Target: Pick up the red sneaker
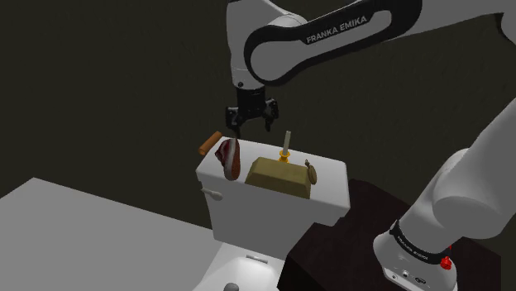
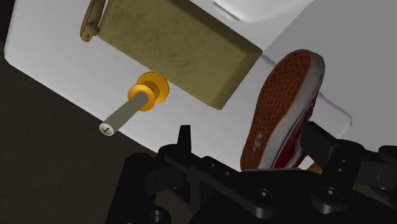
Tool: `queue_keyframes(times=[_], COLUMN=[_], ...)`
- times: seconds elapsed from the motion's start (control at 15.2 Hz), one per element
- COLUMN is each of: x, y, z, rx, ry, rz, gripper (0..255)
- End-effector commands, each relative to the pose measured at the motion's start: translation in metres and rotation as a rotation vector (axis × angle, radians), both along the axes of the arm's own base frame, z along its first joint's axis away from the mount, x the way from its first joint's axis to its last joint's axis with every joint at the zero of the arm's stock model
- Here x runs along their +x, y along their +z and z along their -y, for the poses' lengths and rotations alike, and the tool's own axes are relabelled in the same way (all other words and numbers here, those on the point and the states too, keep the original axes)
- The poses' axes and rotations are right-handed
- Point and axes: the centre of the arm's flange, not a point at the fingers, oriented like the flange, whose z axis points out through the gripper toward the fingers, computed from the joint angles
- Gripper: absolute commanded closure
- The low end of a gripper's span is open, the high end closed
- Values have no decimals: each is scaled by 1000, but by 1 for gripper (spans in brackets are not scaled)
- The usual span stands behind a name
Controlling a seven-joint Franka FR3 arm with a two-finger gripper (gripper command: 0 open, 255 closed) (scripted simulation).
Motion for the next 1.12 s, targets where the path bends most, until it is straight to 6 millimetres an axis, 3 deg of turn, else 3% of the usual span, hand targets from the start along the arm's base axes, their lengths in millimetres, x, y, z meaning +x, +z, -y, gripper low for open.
queue_keyframes(times=[0.0, 0.46, 1.06], x=[19, 82, 82], y=[-17, -80, -120], z=[-11, -48, -48], rx=[-4, -21, -21], ry=[-34, -141, -141], rz=[-10, -48, -48], gripper=[0, 0, 0])
